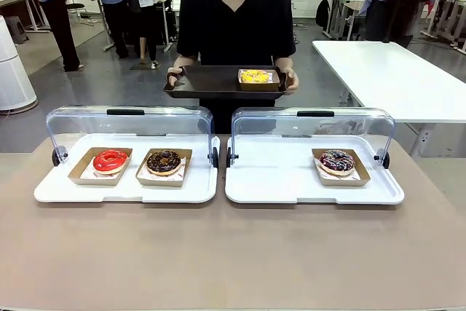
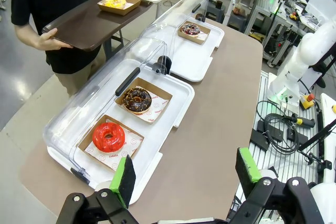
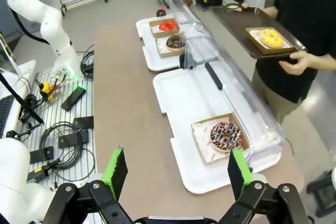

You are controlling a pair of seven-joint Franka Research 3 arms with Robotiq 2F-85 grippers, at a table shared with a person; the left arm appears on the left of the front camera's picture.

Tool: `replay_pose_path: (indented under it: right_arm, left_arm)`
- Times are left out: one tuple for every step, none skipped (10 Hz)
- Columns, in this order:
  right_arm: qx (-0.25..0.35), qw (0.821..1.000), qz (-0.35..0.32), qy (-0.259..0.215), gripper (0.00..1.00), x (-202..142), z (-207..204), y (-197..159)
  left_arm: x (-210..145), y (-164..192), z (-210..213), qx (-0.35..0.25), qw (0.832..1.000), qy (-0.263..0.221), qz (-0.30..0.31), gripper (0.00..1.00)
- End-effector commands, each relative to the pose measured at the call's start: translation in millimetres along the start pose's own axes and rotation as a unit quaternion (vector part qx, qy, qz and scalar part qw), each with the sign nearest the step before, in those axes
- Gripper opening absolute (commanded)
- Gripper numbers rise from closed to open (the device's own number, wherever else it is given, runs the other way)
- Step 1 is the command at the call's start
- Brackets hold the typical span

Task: Provide the desired donut to the person.
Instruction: Pick up and lift the Paper togo box containing the Donut pointed at by the person.

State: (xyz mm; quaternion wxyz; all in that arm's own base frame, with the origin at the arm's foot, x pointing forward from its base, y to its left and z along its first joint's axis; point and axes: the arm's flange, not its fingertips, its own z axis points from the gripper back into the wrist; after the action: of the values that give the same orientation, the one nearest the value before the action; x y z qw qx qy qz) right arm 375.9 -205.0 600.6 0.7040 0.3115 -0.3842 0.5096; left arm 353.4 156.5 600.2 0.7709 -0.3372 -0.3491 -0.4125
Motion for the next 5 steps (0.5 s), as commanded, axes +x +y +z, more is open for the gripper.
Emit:
replay_pose_path:
  right_arm:
    - [0.000, 1.000, -0.003, -0.002, 1.00, -2.1, -0.1, -1.4]
    - [0.000, 1.000, -0.003, -0.002, 1.00, -2.1, -0.1, -1.4]
    - [0.000, 1.000, -0.003, -0.002, 1.00, -2.1, -0.1, -1.4]
    - [0.000, 1.000, -0.003, -0.002, 1.00, -2.1, -0.1, -1.4]
    - [0.000, 1.000, -0.003, -0.002, 1.00, -2.1, -0.1, -1.4]
  left_arm:
    - [-0.9, -0.9, 1.1, -0.003, 1.000, 0.002, -0.005, 1.00]
    - [-0.9, -0.9, 1.1, -0.003, 1.000, 0.002, -0.005, 1.00]
    - [-0.9, -0.9, 1.1, -0.003, 1.000, 0.002, -0.005, 1.00]
    - [-0.9, -0.9, 1.1, -0.003, 1.000, 0.002, -0.005, 1.00]
    - [-0.9, -0.9, 1.1, -0.003, 1.000, 0.002, -0.005, 1.00]
